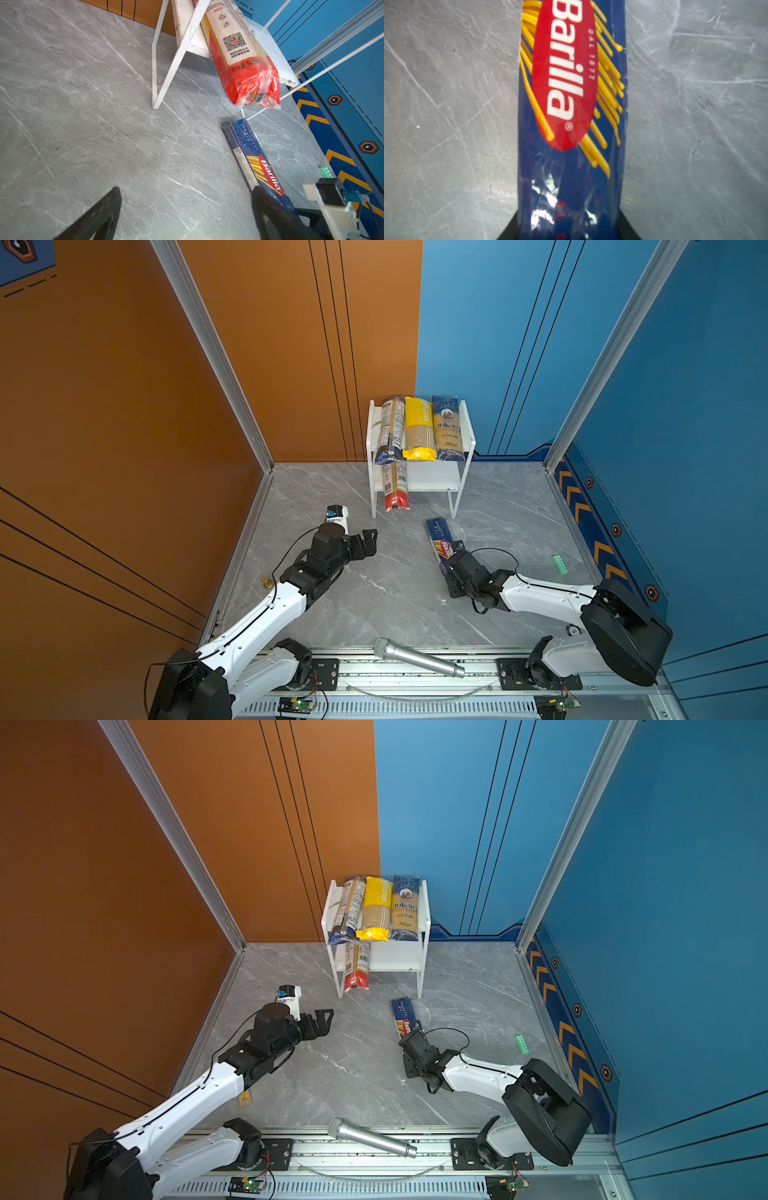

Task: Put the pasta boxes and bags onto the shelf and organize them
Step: 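Lift the Barilla box upright with the right gripper toward the shelf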

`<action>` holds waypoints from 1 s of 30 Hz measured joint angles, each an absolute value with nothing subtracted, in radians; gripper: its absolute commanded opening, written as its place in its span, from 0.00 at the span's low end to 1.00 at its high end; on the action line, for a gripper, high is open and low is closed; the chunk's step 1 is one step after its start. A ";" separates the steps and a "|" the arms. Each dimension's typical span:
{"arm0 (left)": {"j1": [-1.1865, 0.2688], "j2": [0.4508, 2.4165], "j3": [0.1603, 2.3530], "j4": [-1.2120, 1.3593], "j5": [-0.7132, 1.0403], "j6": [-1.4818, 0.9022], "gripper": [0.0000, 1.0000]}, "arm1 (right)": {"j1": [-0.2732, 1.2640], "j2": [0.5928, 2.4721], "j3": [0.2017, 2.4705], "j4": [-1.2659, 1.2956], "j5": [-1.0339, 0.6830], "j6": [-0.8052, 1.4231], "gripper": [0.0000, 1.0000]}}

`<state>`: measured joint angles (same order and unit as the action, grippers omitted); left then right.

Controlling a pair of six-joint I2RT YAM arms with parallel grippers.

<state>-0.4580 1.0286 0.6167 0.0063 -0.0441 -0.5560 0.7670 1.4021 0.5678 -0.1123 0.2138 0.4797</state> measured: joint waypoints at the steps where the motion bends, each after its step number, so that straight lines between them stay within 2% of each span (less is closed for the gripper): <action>1: -0.458 1.029 0.614 0.009 -0.043 -0.559 0.98 | 0.767 1.400 0.567 -0.113 0.213 0.480 0.22; 13: -0.456 1.036 0.592 0.013 -0.031 -0.577 0.98 | 0.767 1.281 0.562 -0.219 0.204 0.506 0.00; 30: -0.450 1.036 0.589 0.019 -0.020 -0.585 0.98 | 0.787 1.225 0.723 -0.444 0.235 0.594 0.00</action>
<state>-0.4496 1.0359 0.5892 0.0193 -0.0204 -0.5854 0.7868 1.2255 0.7235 -0.4438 0.2352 0.5938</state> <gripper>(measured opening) 0.979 0.368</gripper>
